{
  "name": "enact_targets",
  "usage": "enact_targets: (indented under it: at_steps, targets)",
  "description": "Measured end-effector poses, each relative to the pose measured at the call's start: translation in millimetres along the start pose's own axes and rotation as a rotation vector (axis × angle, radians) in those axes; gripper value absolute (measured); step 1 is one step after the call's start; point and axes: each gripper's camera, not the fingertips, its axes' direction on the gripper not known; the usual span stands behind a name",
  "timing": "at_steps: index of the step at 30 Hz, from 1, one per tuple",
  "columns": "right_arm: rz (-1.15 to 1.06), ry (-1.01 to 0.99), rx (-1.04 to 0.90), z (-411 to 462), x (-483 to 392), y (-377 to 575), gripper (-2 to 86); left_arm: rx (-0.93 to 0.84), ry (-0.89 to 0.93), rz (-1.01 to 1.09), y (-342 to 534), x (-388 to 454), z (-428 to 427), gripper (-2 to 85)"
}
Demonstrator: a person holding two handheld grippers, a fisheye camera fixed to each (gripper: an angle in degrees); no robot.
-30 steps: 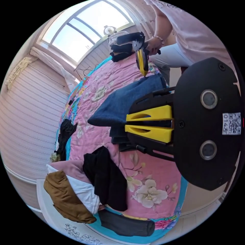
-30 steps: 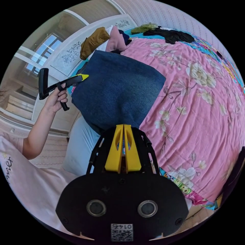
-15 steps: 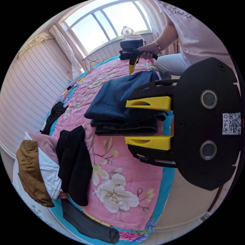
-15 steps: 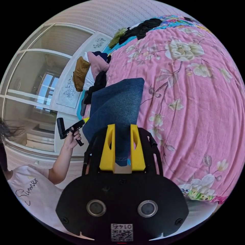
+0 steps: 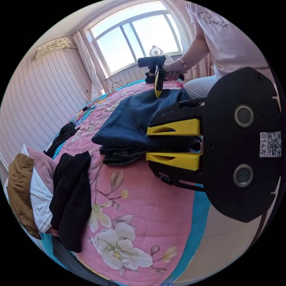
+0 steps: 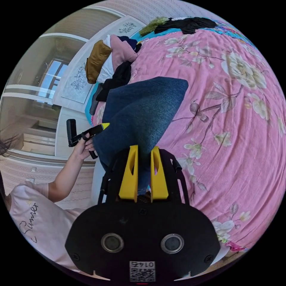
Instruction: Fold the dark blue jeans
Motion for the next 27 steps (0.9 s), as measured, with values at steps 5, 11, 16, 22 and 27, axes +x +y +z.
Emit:
enact_targets:
  at_steps: [5, 11, 16, 22, 27]
  targets:
    - [-0.013, -0.016, 0.015, -58, 2, 51, 4.8, -0.137, 0.06, 0.092, 37, 48, 37, 8.0]
    - [0.267, -0.239, 0.051, -66, 76, 118, 9.1, -0.209, -0.005, 0.081, 60, 71, 100, 11.2]
    - [0.388, -0.275, 0.136, -55, 81, 126, 9.8, -0.189, 0.089, 0.029, 65, 64, 124, 12.4]
    - [0.157, -0.1, 0.09, -87, 27, 132, 5.4, -0.13, 0.17, 0.051, 84, 72, 129, 8.2]
    - [-0.025, 0.045, 0.073, -118, -28, 141, 3.9, -0.066, 0.177, 0.046, 115, 108, 126, 7.9]
